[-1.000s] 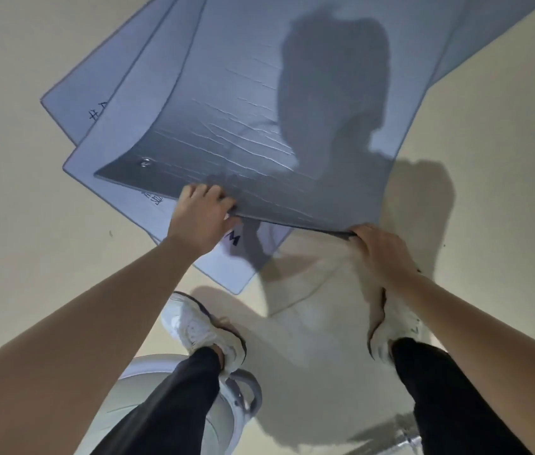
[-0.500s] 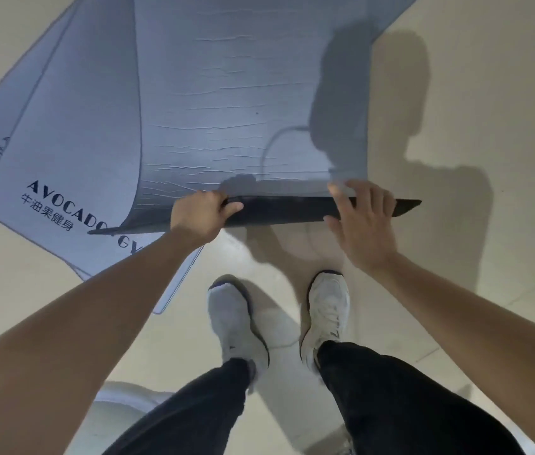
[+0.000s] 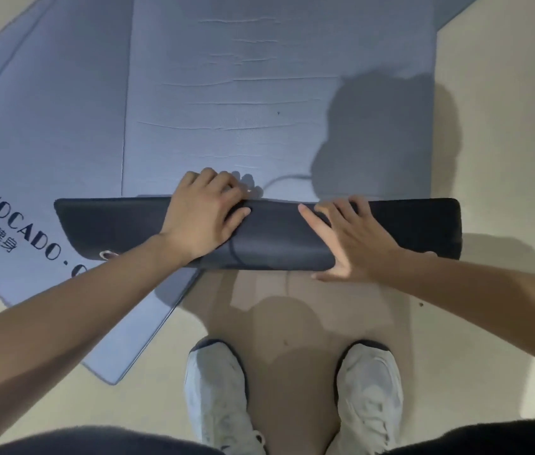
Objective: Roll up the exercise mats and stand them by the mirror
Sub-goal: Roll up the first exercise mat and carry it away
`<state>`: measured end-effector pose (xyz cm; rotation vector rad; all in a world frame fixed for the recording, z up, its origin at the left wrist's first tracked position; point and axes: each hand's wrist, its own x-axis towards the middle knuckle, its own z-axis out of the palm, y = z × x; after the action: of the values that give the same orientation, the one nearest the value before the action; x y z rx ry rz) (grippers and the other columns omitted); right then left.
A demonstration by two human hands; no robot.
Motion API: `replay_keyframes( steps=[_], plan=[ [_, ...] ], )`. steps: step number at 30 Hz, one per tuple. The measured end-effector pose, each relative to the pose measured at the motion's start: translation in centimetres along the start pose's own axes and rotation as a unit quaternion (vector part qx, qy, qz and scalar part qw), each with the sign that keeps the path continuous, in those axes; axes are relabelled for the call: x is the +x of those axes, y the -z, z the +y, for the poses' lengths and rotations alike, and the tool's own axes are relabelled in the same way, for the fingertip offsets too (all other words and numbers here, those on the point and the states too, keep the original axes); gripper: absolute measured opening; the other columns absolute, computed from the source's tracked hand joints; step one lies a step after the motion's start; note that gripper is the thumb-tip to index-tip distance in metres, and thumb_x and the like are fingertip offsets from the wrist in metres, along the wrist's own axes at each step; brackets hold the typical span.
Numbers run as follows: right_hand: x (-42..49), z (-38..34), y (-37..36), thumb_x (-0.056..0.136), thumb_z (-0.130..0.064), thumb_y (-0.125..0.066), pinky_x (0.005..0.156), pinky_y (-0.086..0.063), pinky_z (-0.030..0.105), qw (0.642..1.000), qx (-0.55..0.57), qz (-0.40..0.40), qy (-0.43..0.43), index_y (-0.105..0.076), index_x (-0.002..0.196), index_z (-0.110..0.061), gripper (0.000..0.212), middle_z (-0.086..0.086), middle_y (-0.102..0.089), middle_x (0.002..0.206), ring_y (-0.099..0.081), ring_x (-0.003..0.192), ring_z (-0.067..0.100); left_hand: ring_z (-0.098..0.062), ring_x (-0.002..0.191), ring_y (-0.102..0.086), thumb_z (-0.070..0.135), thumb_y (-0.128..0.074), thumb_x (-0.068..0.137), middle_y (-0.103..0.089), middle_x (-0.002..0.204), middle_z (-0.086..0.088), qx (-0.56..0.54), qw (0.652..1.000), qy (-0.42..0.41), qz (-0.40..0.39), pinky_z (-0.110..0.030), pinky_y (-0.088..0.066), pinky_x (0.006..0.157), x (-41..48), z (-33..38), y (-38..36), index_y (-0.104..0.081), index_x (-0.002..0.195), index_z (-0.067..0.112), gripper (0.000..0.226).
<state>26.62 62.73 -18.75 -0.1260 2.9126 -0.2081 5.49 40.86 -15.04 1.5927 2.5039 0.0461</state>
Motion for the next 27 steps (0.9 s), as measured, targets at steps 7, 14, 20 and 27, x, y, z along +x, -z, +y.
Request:
replay_keyframes(
  steps=[7, 14, 20, 27],
  plan=[
    [2.6, 2.4, -0.7, 0.069, -0.08, -0.069, 0.088, -0.037, 0.031, 0.987, 0.129, -0.093, 0.018, -0.042, 0.155, -0.02, 0.11, 0.0, -0.052, 0.13, -0.049, 0.117, 0.022, -0.038, 0.122, -0.049, 0.099, -0.042, 0.066, -0.056, 0.135, -0.015, 0.062, 0.997, 0.013, -0.031, -0.05, -0.024, 0.119, -3.5, 1.8, -3.1, -0.052, 0.147, 0.009, 0.121],
    [1.5, 1.9, 0.7, 0.074, -0.08, -0.066, 0.094, -0.049, 0.045, 0.968, 0.212, -0.122, -0.061, -0.048, 0.146, -0.035, 0.087, -0.007, -0.056, 0.116, -0.054, 0.107, 0.017, -0.038, 0.118, -0.058, 0.097, -0.042, 0.073, -0.063, 0.133, -0.012, 0.079, 0.997, -0.017, -0.009, -0.055, -0.034, 0.115, -3.4, 1.3, -2.9, -0.058, 0.139, 0.011, 0.11],
    [1.4, 1.8, 1.4, 0.082, -0.079, -0.057, 0.082, -0.048, 0.037, 0.968, 0.195, -0.132, -0.085, -0.061, 0.118, -0.031, 0.06, -0.009, -0.065, 0.102, -0.06, 0.09, 0.016, -0.024, 0.08, -0.066, 0.104, -0.02, 0.071, -0.067, 0.088, 0.005, 0.084, 0.993, 0.007, -0.085, -0.035, -0.043, 0.059, -2.4, 0.4, -2.4, -0.059, 0.108, 0.024, 0.096],
    [1.6, 3.0, 3.8, 0.068, -0.074, -0.064, 0.074, -0.053, 0.028, 0.898, 0.353, -0.237, -0.113, -0.069, 0.091, -0.031, 0.049, -0.007, -0.075, 0.083, -0.07, 0.076, 0.01, -0.025, 0.076, -0.05, 0.094, -0.046, 0.071, -0.047, 0.065, 0.013, -0.064, 0.973, 0.035, -0.218, -0.036, -0.036, 0.071, -1.0, 1.9, 0.9, -0.034, 0.066, 0.044, 0.052]
  ],
)
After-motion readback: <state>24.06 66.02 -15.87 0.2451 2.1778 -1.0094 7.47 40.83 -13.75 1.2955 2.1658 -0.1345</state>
